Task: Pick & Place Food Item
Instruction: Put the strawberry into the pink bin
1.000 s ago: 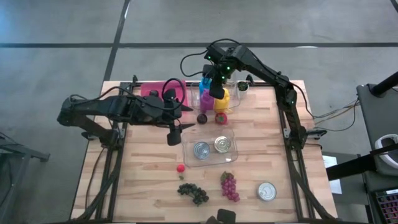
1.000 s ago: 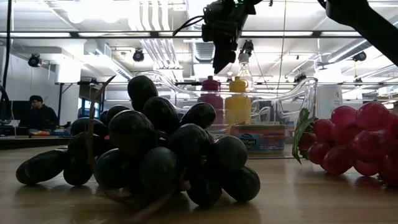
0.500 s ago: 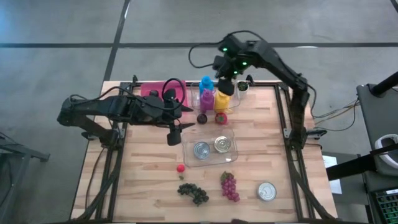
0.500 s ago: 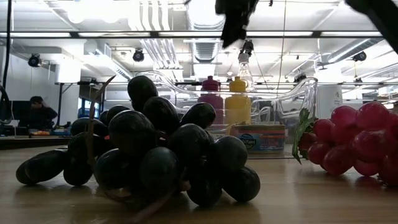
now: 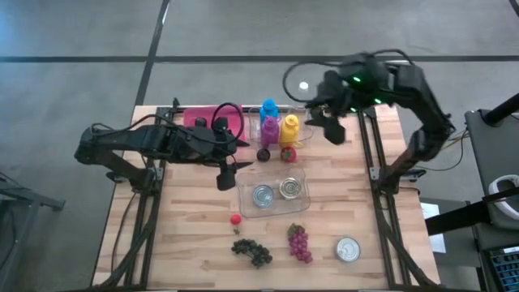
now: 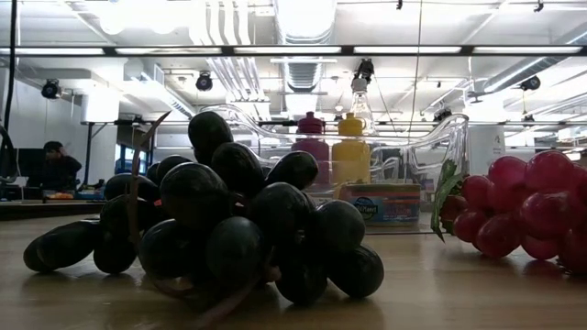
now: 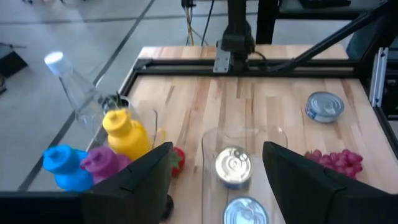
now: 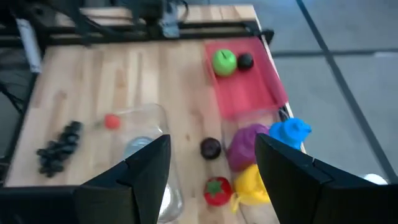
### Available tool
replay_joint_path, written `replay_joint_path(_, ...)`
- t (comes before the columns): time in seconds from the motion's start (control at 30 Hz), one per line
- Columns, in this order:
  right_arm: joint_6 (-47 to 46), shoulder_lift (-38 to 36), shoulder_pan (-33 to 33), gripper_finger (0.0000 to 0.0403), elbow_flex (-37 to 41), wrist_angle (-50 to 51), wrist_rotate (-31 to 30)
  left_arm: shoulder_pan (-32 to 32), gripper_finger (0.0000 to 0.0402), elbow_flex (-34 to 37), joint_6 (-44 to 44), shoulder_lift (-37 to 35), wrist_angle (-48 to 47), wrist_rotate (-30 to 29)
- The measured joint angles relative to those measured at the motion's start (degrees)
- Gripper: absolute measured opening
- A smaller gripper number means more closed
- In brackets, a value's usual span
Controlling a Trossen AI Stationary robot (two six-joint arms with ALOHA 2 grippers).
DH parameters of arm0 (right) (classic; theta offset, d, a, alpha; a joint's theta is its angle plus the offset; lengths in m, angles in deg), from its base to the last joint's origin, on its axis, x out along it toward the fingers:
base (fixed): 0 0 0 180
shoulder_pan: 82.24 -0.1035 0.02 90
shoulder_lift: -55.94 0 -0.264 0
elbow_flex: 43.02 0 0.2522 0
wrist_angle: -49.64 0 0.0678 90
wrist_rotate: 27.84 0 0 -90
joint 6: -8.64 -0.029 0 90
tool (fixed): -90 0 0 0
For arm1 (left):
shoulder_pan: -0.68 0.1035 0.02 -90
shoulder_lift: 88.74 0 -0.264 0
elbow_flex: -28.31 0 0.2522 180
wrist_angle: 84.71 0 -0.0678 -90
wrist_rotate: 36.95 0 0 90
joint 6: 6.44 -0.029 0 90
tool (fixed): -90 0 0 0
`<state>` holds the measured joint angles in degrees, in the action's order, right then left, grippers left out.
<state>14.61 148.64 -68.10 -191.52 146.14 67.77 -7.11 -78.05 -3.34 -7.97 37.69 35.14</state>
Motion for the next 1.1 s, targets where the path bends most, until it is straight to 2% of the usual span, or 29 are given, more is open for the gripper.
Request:
replay_joint_path(0.27,-3.3,-4.2,-13.4,0.0224,0.2,0.4,-8.2,0.0,0.0245,0.0,4.1,0.0,-3.9,0.1)
replay_joint_path(0.53,-5.2,-4.6,-21.8,0.0230,0.4,1.6,-8.8,0.0,0.0235,0.0,6.5,0.0,-5.7,0.1)
replay_joint_path(0.83,-6.2,-4.6,-24.8,0.0230,4.3,1.0,-8.8,-1.7,0.0241,0.0,11.8,0.0,-11.7,1.0)
replay_joint_path(1.1,-8.3,-6.9,-25.1,0.0229,10.7,1.0,-8.8,-5.3,0.0249,1.3,15.3,0.0,-12.4,1.2)
